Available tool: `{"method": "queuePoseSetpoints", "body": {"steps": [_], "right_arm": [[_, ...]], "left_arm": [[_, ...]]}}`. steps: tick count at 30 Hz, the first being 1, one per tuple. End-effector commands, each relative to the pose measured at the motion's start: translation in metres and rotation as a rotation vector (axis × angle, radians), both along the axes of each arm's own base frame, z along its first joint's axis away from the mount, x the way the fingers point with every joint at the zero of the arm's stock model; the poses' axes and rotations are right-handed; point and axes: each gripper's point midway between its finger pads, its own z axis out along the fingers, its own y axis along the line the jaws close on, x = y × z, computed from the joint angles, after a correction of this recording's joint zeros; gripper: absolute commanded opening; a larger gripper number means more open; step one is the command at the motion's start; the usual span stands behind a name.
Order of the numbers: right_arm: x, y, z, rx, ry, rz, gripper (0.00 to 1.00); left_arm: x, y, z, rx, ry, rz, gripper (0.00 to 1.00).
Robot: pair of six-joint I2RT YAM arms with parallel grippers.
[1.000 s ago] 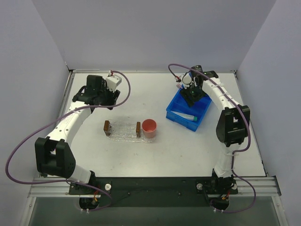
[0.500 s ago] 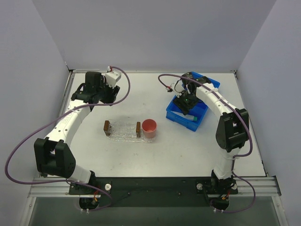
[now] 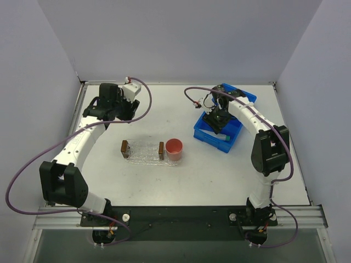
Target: Prepare toiletry sets of a toothbrush and toothpaste on the tray
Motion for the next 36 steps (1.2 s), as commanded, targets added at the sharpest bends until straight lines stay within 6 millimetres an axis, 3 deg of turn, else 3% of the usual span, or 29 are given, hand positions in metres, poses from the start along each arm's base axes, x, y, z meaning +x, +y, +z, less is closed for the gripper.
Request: {"method": "queuePoseSetpoints", "body": {"steps": [1,36], "right_arm": [[-0.012,-0.003,-0.007,-0.018,0.051,0.033,0.42],[-0.021,-0.016,-0.05,-0.143,0.142,0.237,0.43]], "left_arm": [[0.007,0.004,0.036,-0.008,-0.115,0.013,0.65],[-0.004,0.013,0.041,0.0,-0.126,0.032,0.65]]}}
